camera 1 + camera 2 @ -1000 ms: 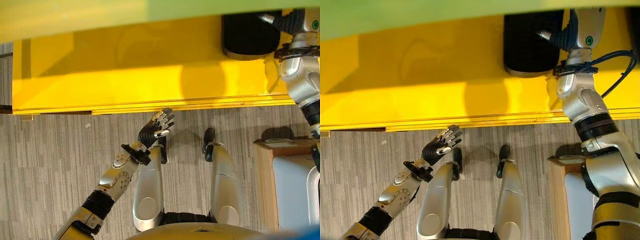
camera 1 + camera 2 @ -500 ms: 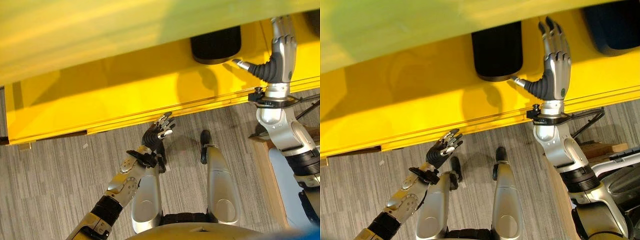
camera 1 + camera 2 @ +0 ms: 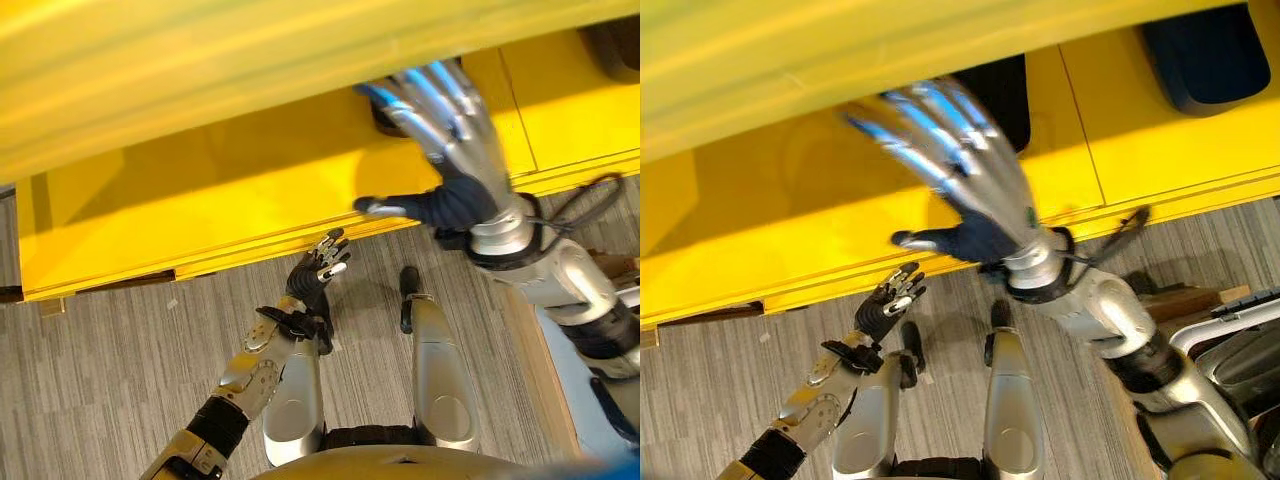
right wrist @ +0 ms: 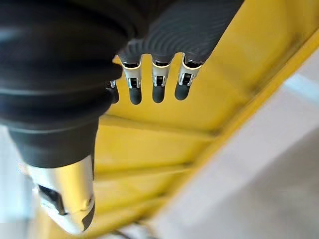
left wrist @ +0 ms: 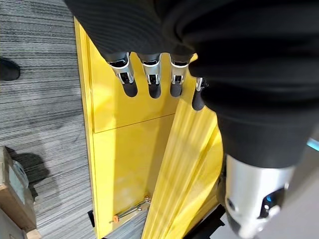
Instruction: Move parts from the plastic box to the shelf.
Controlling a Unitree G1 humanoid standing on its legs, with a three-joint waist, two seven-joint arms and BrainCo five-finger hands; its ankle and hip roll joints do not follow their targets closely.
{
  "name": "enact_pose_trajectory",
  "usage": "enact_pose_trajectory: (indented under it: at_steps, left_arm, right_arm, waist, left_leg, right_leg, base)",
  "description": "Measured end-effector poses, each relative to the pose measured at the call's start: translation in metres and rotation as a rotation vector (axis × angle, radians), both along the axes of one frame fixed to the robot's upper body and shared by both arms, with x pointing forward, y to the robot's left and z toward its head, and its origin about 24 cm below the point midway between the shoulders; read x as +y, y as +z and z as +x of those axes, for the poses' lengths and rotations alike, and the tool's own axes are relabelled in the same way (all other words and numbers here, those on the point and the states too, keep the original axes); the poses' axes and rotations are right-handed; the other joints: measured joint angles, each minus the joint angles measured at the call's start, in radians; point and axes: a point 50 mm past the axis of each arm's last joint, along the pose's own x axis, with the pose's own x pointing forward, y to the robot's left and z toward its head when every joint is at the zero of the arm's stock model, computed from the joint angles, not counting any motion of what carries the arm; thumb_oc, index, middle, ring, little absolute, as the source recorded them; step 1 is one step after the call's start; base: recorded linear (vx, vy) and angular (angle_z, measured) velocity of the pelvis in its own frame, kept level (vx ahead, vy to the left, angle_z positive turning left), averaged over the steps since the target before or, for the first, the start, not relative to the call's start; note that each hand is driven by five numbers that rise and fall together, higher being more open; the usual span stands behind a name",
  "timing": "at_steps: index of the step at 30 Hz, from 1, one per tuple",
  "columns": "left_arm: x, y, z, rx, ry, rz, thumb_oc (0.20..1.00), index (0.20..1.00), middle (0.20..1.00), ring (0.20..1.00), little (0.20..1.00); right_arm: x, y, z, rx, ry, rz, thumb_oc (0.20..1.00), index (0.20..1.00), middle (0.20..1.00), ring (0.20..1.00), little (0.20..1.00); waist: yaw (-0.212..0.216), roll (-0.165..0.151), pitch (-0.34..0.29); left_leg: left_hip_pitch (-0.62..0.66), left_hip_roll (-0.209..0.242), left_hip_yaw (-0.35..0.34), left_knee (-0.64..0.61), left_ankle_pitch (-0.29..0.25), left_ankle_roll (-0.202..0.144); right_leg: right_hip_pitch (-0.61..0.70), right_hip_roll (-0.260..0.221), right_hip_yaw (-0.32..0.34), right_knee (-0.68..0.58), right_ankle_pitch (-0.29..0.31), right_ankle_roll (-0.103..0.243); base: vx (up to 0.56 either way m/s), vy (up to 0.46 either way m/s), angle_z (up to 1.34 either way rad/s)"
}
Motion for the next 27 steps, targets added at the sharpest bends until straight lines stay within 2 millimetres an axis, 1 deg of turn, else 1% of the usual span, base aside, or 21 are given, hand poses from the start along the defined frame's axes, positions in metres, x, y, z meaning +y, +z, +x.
enact_pose_trajectory:
  at_steps: [3, 4, 8, 12, 13, 15, 16, 17, 18, 19, 21, 25, 27]
  left_arm:
    - [0.001, 0.003, 0.0, -0.007, 0.028, -0.002, 1.0, 1.0, 1.0, 1.0, 1.0]
    - [0.002, 0.003, 0.0, -0.008, 0.037, -0.002, 1.0, 1.0, 1.0, 1.0, 1.0]
    - [0.007, 0.007, 0.001, -0.005, 0.112, -0.004, 1.0, 1.0, 1.0, 1.0, 1.0]
    - [0.011, 0.008, 0.0, -0.012, 0.131, -0.006, 1.0, 1.0, 1.0, 1.0, 1.0]
    - [0.011, 0.01, -0.001, -0.022, 0.13, -0.002, 1.0, 1.0, 1.0, 1.0, 1.0]
    - [0.012, 0.013, -0.003, -0.035, 0.132, 0.001, 1.0, 1.0, 1.0, 1.0, 1.0]
    - [0.012, 0.015, -0.004, -0.041, 0.137, -0.002, 1.0, 1.0, 1.0, 1.0, 1.0]
    - [0.015, 0.017, -0.009, -0.051, 0.171, -0.014, 1.0, 1.0, 1.0, 1.0, 1.0]
    - [0.016, 0.018, -0.009, -0.056, 0.175, -0.017, 1.0, 1.0, 1.0, 1.0, 1.0]
    - [0.017, 0.018, -0.008, -0.057, 0.181, -0.016, 1.0, 1.0, 1.0, 1.0, 1.0]
    - [0.017, 0.019, -0.008, -0.057, 0.186, -0.016, 1.0, 1.0, 1.0, 1.0, 1.0]
    - [0.017, 0.019, -0.008, -0.055, 0.19, -0.015, 1.0, 1.0, 1.0, 1.0, 1.0]
    - [0.017, 0.019, -0.006, -0.052, 0.187, -0.009, 1.0, 1.0, 1.0, 1.0, 1.0]
  right_arm:
    - [0.007, 0.0, 0.003, 0.113, 0.054, -0.037, 1.0, 1.0, 1.0, 1.0, 1.0]
    - [0.01, -0.001, 0.006, 0.182, 0.061, -0.048, 1.0, 1.0, 1.0, 1.0, 1.0]
    - [0.025, -0.01, 0.011, 0.346, 0.087, -0.101, 1.0, 1.0, 1.0, 1.0, 1.0]
    - [0.03, -0.018, 0.018, 0.447, 0.049, -0.192, 1.0, 1.0, 1.0, 1.0, 1.0]
    - [0.031, -0.024, 0.021, 0.521, 0.048, -0.211, 1.0, 1.0, 1.0, 1.0, 1.0]
    - [0.031, -0.032, 0.026, 0.594, 0.027, -0.231, 1.0, 1.0, 1.0, 1.0, 1.0]
    - [0.03, -0.033, 0.029, 0.628, 0.022, -0.216, 1.0, 1.0, 1.0, 1.0, 1.0]
    - [0.026, -0.038, 0.041, 0.703, -0.022, -0.143, 1.0, 1.0, 1.0, 1.0, 1.0]
    - [0.024, -0.038, 0.046, 0.722, -0.04, -0.106, 1.0, 1.0, 1.0, 1.0, 1.0]
    - [0.022, -0.042, 0.06, 0.767, -0.085, -0.025, 1.0, 1.0, 1.0, 1.0, 1.0]
    - [0.02, -0.043, 0.066, 0.797, -0.116, 0.027, 1.0, 1.0, 1.0, 1.0, 1.0]
    - [0.02, -0.046, 0.07, 0.824, -0.139, 0.063, 1.0, 1.0, 1.0, 1.0, 1.0]
    - [0.017, -0.053, 0.081, 0.88, -0.186, 0.088, 1.0, 1.0, 1.0, 1.0, 1.0]
  waist:
    - [0.026, 0.004, 0.001]
    - [0.039, 0.007, 0.002]
    - [0.046, 0.013, 0.001]
    - [0.058, 0.013, 0.001]
    - [0.066, 0.013, 0.001]
    - [0.076, 0.013, 0.001]
    - [0.082, 0.013, 0.001]
    - [0.088, 0.013, 0.001]
    - [0.094, 0.013, 0.001]
    - [0.1, 0.013, 0.001]
    - [0.099, 0.013, 0.001]
    - [0.099, 0.013, 0.001]
    - [0.1, 0.014, 0.001]
  left_leg:
    - [-0.006, -0.008, -0.012, -0.005, 0.007, 0.001]
    - [-0.009, -0.012, -0.015, -0.004, 0.008, 0.002]
    - [-0.011, -0.025, -0.025, -0.004, 0.009, 0.004]
    - [-0.01, -0.023, -0.042, -0.005, 0.015, -0.003]
    - [-0.01, -0.022, -0.044, -0.008, 0.017, -0.005]
    - [-0.01, -0.02, -0.049, -0.009, 0.019, -0.005]
    - [-0.009, -0.02, -0.052, -0.011, 0.022, -0.005]
    - [-0.005, -0.021, -0.064, -0.025, 0.027, -0.002]
    - [-0.005, -0.021, -0.065, -0.025, 0.028, -0.002]
    - [-0.006, -0.021, -0.068, -0.024, 0.029, -0.003]
    - [-0.007, -0.021, -0.068, -0.024, 0.029, -0.003]
    - [-0.009, -0.022, -0.068, -0.024, 0.029, -0.003]
    - [-0.011, -0.023, -0.069, -0.024, 0.029, -0.003]
  right_leg:
    - [0.0, -0.009, -0.011, 0.0, -0.001, 0.0]
    - [0.0, -0.015, -0.014, 0.001, -0.001, 0.001]
    - [0.002, -0.029, -0.024, 0.011, -0.006, 0.006]
    - [0.014, -0.03, -0.04, 0.008, -0.007, 0.006]
    - [0.015, -0.029, -0.046, 0.004, -0.007, 0.005]
    - [0.019, -0.028, -0.053, 0.003, -0.007, 0.003]
    - [0.021, -0.029, -0.055, 0.003, -0.008, 0.003]
    - [0.031, -0.03, -0.065, -0.002, -0.009, 0.001]
    - [0.03, -0.03, -0.067, -0.002, -0.01, -0.001]
    - [0.029, -0.031, -0.068, 0.001, -0.012, -0.004]
    - [0.029, -0.032, -0.068, 0.0, -0.012, -0.003]
    - [0.027, -0.032, -0.068, 0.001, -0.012, -0.003]
    - [0.025, -0.033, -0.068, 0.003, -0.014, -0.003]
  base:
    - [-0.01, 0.016, 0.15]
    - [0.01, 0.029, 0.12]
    - [0.03, 0.003, 0.1]
    - [0.0, -0.049, 0.12]
    - [0.0, -0.04, 0.05]
    - [0.0, -0.055, 0.06]
    - [-0.02, -0.054, 0.18]
    - [-0.02, -0.034, 0.16]
    - [-0.02, -0.007, 0.16]
    - [-0.01, 0.013, 0.03]
    - [0.0, 0.0, 0.0]
    - [0.0, 0.0, 0.0]
    - [0.0, 0.0, 0.0]
